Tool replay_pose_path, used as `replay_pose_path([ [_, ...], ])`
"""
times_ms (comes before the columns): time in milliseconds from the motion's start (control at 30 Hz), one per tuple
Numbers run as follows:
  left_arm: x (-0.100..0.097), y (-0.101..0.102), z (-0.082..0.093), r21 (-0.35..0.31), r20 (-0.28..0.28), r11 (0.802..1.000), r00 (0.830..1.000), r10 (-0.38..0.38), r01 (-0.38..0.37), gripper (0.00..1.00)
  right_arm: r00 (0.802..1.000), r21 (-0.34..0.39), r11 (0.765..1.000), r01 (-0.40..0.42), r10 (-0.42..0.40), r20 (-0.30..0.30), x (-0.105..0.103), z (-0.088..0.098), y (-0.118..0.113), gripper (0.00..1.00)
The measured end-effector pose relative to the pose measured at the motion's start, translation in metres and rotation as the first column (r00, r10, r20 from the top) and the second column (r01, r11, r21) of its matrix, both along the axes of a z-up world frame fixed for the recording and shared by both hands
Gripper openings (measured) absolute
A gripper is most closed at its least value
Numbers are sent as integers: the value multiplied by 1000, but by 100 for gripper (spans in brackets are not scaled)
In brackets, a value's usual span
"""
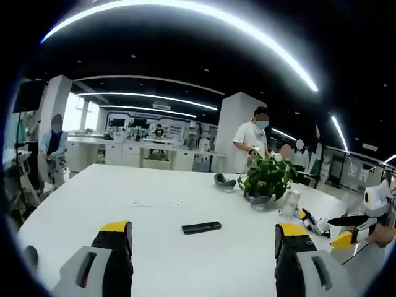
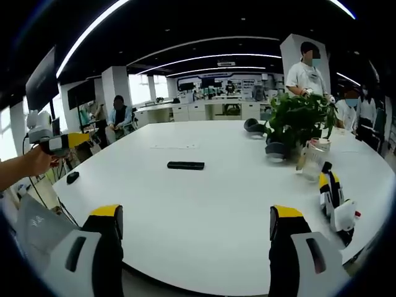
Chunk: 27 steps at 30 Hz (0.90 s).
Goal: Press the specified remote control buttons in sequence, fully releasing each button before pressing the next.
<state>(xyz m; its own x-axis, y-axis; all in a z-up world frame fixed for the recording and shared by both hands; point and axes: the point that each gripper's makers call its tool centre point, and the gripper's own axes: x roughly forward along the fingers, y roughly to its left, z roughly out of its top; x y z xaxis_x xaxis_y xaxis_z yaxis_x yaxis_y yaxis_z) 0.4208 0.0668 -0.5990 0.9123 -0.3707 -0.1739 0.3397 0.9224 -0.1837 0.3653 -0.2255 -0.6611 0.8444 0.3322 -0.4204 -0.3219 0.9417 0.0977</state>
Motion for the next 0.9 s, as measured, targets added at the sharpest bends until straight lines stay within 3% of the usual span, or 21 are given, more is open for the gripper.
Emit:
replay_pose_path([
  [467, -44, 29, -8, 90, 47, 991, 994, 96, -100, 100, 999, -14, 999, -41, 40, -21, -3, -5, 7, 100],
  [600, -55, 41, -9, 42, 58, 988, 988, 143, -146, 100, 999, -8, 999, -36, 36, -18, -2, -4, 5, 100],
  [800, -65, 56, -19, 64, 46, 978, 979, 197, -200, 99, 999, -20, 999, -48, 48, -26, -4, -6, 8, 100],
  [900, -65, 58, -19, 32, 47, 975, 974, 220, -221, 99, 998, -22, 998, -51, 50, -25, -3, -6, 8, 100],
])
